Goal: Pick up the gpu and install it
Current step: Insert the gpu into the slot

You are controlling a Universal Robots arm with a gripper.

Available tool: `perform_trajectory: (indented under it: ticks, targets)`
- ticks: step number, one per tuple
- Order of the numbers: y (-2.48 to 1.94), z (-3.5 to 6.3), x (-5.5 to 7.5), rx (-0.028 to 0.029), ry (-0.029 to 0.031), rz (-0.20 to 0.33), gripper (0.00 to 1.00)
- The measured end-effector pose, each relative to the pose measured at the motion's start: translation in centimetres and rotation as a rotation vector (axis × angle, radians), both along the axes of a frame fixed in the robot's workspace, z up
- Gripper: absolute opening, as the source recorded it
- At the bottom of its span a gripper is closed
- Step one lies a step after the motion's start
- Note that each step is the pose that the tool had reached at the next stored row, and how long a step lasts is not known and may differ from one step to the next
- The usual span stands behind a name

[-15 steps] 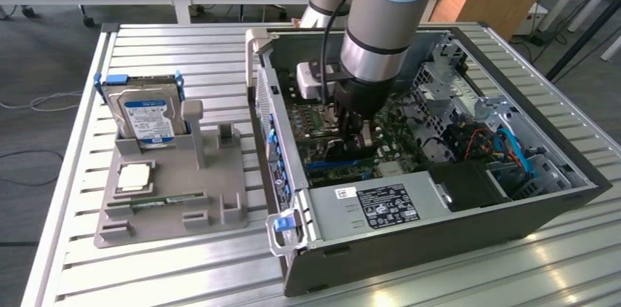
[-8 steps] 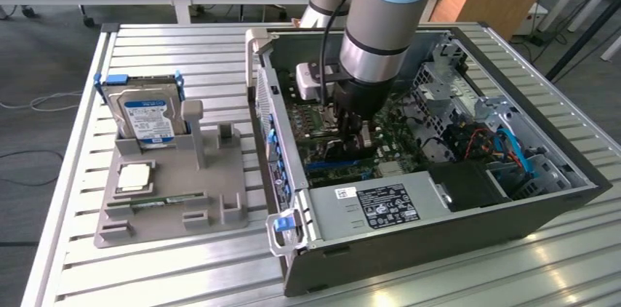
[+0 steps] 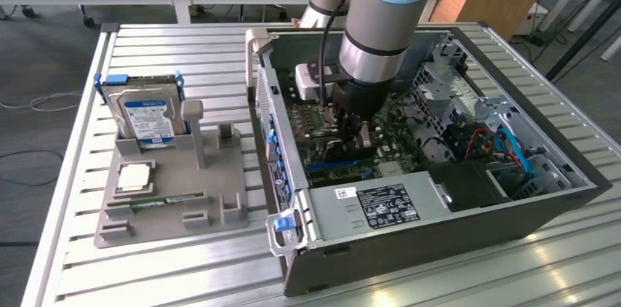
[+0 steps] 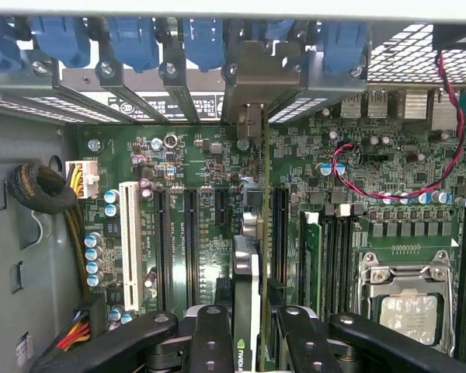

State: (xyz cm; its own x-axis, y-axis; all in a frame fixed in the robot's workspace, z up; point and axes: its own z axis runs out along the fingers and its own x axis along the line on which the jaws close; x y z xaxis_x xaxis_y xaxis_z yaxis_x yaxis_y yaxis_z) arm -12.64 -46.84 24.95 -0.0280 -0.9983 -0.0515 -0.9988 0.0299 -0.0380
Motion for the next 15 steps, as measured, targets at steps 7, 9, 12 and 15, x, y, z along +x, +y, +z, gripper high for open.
perform_trajectory:
  ticks: [7,9,12,15]
  targets:
    - [0.01,0.07,0.00,0.0013,-0.0007,0.000,0.27]
    - [0.01,0.15,0.00,0.0007,-0.0004,0.000,0.27]
    - [0.00,0.17,0.00,0.0004,-0.0002,0.000,0.27]
    - [0.02,0.18,0.00,0.0003,-0.0002,0.000,0.27]
